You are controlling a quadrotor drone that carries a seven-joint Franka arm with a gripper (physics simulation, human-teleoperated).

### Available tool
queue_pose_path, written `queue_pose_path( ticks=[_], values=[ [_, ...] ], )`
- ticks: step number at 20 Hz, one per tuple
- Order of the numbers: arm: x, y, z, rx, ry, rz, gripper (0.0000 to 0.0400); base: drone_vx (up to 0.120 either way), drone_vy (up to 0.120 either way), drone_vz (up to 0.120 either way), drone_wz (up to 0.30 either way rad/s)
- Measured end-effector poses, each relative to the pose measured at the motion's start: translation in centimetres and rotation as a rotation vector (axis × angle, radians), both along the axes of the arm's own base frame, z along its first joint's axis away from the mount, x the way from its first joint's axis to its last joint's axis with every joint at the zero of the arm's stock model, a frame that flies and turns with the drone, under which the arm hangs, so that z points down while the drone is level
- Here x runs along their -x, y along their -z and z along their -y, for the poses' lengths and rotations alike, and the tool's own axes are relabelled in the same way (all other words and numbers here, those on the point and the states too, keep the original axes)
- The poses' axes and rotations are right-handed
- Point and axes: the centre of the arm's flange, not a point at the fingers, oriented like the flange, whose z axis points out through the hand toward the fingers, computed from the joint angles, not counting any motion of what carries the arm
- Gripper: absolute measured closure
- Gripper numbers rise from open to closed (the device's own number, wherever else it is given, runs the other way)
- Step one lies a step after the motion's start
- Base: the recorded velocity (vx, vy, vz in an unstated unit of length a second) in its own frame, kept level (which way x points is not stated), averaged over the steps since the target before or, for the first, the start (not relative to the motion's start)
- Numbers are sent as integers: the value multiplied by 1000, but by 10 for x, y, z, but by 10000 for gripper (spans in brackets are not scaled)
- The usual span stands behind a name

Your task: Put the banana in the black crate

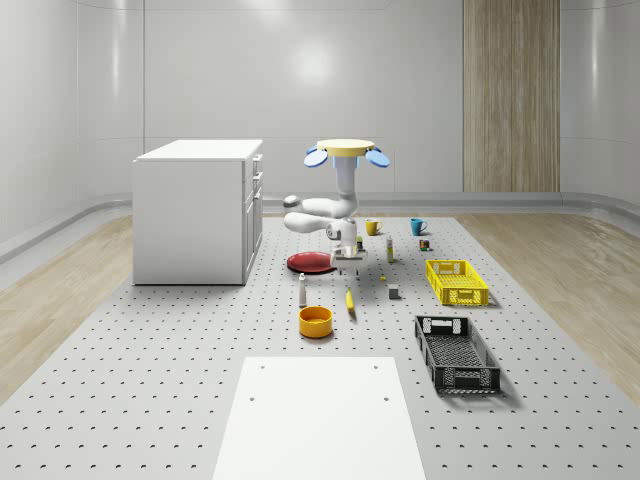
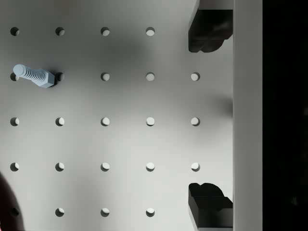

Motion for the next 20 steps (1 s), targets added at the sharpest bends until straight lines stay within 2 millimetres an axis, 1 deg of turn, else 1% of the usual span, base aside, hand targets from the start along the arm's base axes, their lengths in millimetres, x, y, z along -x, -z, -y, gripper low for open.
queue_pose_path(
  ticks=[10,12,13,17,18,20],
  values=[
    [0,0,0,0,0,0,0,120,0,0,0],
    [0,0,0,0,0,0,0,120,-120,0,0],
    [0,0,0,0,0,0,0,120,-40,0,0],
    [0,0,0,0,0,0,0,120,0,0,0],
    [0,0,0,0,0,0,0,120,120,0,0],
    [0,0,0,0,0,0,0,120,20,0,0]
  ],
)
